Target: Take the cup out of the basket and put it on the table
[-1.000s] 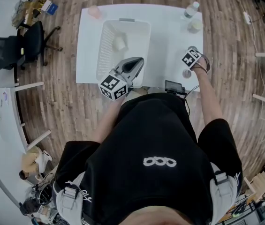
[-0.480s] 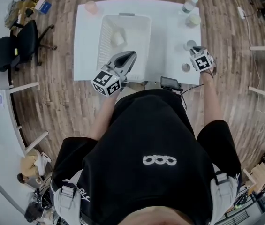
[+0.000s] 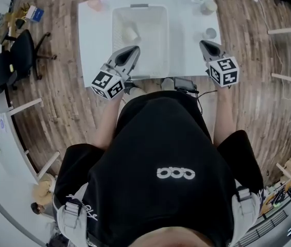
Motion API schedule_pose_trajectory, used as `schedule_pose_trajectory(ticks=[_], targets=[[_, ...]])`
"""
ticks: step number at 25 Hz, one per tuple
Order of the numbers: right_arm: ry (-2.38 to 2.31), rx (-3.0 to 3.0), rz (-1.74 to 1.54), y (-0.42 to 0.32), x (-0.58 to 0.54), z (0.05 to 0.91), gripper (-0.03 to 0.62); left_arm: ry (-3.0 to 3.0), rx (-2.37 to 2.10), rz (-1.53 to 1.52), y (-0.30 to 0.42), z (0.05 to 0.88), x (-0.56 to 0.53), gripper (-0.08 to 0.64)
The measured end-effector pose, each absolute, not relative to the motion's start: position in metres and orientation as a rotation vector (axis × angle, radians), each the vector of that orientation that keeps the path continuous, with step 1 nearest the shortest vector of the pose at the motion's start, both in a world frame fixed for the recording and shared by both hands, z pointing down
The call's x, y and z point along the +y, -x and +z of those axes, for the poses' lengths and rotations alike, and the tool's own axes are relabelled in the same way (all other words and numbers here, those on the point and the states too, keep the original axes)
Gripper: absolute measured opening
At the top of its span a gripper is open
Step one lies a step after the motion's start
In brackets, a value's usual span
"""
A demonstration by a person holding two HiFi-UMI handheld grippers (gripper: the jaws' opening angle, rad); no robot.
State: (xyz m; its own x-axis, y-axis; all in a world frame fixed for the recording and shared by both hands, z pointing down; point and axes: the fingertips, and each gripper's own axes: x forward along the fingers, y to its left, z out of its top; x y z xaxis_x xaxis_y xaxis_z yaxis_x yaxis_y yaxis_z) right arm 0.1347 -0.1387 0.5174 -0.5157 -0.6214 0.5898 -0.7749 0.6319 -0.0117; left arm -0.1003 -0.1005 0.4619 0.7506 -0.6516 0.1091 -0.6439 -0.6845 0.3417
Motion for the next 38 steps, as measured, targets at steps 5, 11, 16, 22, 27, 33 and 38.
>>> schedule_pose_trajectory(ticks=[5,11,16,22,27,33,38], targets=[[-1.136,-2.403,0.366,-0.078,-0.097,0.491,0.025,-2.618,-0.956,-0.035,0.132,0.457,-0.090,0.008],[-1.104,-2.475,0.398,-0.018,-0.049,0.480,0.025,-2.624,-0.947,-0.037,0.165,0.452,-0.069,0.008],[-1.020,-2.536,0.395,0.015,-0.039,0.484,0.025,-2.614,-1.010,-0.019,0.185,0.454,-0.057,0.008],[-0.891,-2.600,0.364,0.028,-0.043,0.491,0.025,-2.586,-1.121,-0.023,0.180,0.459,-0.048,0.008],[-0.764,-2.647,0.324,0.021,-0.045,0.488,0.025,-2.511,-1.202,-0.122,0.154,0.460,-0.053,0.008],[-0.694,-2.654,0.334,-0.008,-0.045,0.498,0.025,-2.488,-1.167,-0.141,0.100,0.467,-0.062,0.008],[-0.721,-2.644,0.362,-0.039,-0.048,0.505,0.025,-2.486,-1.137,-0.116,0.071,0.470,-0.069,0.008]])
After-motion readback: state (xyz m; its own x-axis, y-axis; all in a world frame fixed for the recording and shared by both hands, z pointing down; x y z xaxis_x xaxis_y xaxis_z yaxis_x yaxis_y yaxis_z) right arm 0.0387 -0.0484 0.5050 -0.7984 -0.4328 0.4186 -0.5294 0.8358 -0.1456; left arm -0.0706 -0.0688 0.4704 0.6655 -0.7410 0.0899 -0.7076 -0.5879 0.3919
